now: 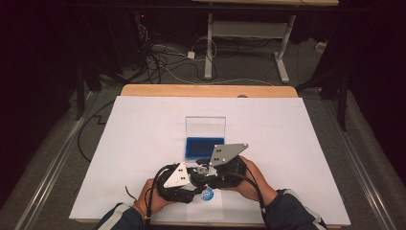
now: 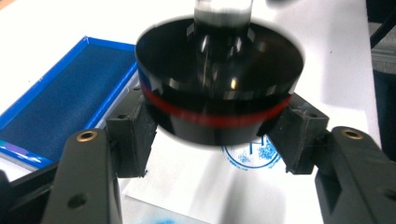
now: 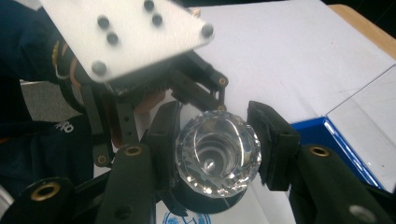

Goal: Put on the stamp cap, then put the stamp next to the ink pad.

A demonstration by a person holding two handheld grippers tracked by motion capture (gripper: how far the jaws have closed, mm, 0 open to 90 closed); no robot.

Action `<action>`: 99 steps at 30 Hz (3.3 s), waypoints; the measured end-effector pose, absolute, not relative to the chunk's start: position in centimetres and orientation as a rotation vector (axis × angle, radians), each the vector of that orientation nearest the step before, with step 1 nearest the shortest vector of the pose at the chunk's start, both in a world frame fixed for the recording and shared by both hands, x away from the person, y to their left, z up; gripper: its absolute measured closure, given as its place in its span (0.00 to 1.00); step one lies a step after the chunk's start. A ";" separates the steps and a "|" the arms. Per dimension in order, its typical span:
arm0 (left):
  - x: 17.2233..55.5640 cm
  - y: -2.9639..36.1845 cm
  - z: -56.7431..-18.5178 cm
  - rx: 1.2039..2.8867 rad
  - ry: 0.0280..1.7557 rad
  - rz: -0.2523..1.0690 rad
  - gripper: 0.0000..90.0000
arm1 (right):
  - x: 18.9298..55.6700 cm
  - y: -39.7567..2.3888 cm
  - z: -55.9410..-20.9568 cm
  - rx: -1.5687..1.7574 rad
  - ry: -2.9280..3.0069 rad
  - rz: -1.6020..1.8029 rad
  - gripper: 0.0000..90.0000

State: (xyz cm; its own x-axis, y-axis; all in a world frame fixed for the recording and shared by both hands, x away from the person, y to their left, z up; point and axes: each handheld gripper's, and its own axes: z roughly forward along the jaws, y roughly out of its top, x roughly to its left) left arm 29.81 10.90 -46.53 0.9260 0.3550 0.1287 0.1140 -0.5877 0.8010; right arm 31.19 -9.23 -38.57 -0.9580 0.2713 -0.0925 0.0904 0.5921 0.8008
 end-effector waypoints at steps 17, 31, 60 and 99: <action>29.8 11.9 -46.4 2.169 0.369 0.397 0.28 | 31.3 -10.4 -37.8 0.311 2.588 1.296 0.62; 29.7 14.7 -46.3 2.154 0.431 0.519 0.16 | 31.4 -11.6 -37.3 0.324 2.574 1.270 0.62; 27.7 22.9 -47.2 2.122 0.627 0.600 0.16 | 31.9 -15.9 -36.9 0.436 2.511 1.226 0.62; 27.4 22.5 -47.8 2.161 0.625 0.587 0.17 | 41.7 -18.3 -41.9 0.823 2.407 1.044 0.62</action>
